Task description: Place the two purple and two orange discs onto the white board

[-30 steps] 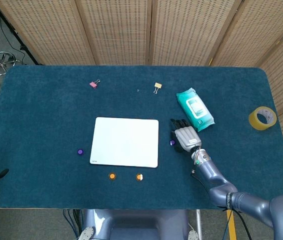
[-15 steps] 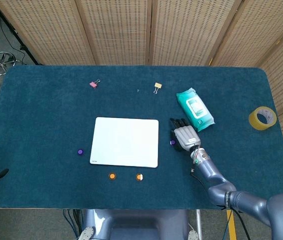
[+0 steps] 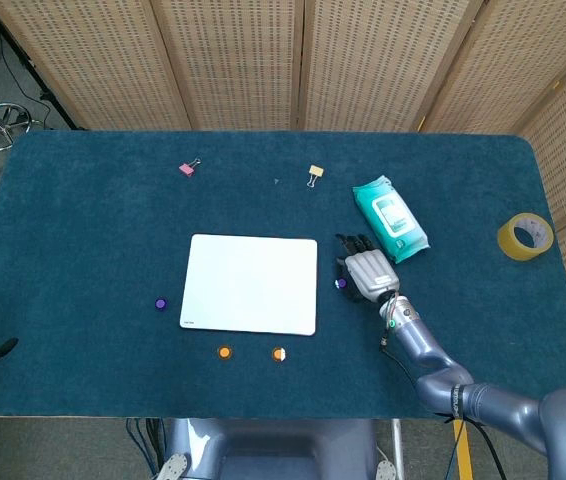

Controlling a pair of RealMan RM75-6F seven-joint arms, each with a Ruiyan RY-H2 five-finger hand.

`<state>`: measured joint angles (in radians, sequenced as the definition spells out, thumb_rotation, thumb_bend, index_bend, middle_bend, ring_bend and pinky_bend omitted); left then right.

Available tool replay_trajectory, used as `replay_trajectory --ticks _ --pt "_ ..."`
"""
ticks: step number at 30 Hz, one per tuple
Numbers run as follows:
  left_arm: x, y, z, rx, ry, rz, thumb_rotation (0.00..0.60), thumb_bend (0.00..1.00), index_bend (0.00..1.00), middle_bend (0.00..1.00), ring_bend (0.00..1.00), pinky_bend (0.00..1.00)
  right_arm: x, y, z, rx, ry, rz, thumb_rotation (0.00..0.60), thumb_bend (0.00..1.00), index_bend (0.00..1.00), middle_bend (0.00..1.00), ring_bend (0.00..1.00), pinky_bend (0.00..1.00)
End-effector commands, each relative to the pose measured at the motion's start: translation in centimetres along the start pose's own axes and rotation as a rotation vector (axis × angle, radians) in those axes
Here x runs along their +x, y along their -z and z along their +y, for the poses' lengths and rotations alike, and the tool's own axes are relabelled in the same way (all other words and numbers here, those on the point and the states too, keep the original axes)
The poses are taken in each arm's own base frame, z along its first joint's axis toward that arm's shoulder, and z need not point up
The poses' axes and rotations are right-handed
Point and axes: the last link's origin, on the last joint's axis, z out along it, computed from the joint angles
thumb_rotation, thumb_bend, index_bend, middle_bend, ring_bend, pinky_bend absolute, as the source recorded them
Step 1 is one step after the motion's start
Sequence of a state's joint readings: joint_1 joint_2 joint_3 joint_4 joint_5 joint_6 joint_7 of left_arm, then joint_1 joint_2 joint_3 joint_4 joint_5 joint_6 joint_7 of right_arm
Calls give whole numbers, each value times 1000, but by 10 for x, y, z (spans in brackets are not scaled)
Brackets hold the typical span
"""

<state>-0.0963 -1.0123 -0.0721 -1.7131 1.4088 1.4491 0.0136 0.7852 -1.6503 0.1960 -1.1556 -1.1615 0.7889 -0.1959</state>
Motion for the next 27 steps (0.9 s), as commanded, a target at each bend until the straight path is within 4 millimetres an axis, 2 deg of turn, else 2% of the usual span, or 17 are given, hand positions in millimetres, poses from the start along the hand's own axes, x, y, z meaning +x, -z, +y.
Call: replay_trajectory --ticks 1,10,16,20,27 --pt "1 0 0 -1 1 2 600 17 0 0 0 0 11 -3 -11 32 10 26 600 408 524 0 0 0" --pt "2 2 -1 -8 8 2 600 17 0 0 0 0 31 -28 -51 86 42 29 600 408 524 0 0 0" --pt "2 3 -1 -11 17 -6 600 17 0 0 0 0 26 -36 -72 104 59 2 600 408 524 0 0 0" --pt "3 3 -2 -13 21 -6 600 17 0 0 0 0 19 -41 -78 98 66 -15 600 408 524 0 0 0" --pt "6 5 -4 -11 30 0 600 17 0 0 0 0 10 -46 -77 71 77 -39 600 409 524 0 0 0"
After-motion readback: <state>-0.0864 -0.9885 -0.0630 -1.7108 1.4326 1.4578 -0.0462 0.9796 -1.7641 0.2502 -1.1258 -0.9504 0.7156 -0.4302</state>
